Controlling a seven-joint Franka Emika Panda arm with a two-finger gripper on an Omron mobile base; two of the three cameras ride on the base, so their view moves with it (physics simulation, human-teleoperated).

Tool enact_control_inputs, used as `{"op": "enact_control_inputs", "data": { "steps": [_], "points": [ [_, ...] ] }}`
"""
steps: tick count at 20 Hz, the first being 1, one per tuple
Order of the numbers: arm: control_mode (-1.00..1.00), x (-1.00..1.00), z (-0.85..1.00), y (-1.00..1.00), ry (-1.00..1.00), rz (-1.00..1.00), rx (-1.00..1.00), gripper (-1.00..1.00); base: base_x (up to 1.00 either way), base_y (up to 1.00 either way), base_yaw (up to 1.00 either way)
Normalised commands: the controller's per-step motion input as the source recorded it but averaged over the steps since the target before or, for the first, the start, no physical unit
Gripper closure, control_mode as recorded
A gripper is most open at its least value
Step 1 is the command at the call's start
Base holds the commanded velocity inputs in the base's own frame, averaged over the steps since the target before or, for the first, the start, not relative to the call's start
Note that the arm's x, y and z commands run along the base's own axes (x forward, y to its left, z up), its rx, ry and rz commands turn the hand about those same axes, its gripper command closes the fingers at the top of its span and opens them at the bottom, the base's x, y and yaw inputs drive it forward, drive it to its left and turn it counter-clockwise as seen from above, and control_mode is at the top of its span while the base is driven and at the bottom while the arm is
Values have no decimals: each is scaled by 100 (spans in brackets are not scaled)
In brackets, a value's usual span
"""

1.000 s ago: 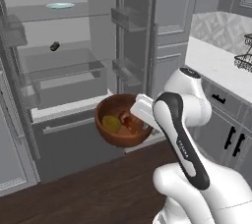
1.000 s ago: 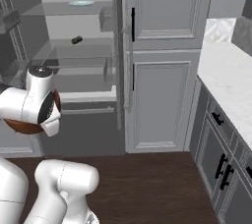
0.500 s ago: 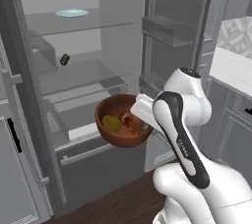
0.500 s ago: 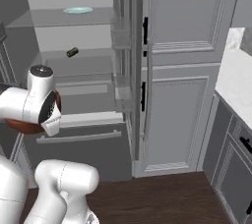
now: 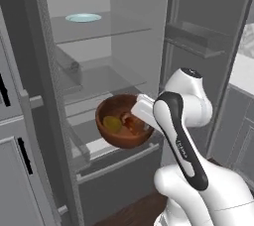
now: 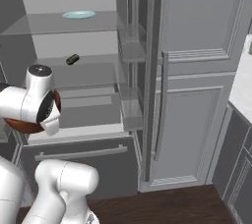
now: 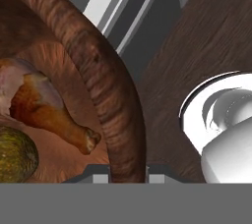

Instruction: Pick the chicken drumstick and avocado from their plates and place them in the bowl. Then put the bowl in the fridge.

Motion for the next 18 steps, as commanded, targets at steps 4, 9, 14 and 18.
{"op": "enact_control_inputs", "data": {
  "steps": [4,9,14,18],
  "points": [
    [100,0,0,0,0,0,0,100,76,9,0],
    [100,0,0,0,0,0,0,100,44,-3,0],
    [-100,0,0,-18,0,0,0,100,0,-8,0],
    [-100,77,3,-15,-6,-13,1,100,0,0,0]
  ]
}}
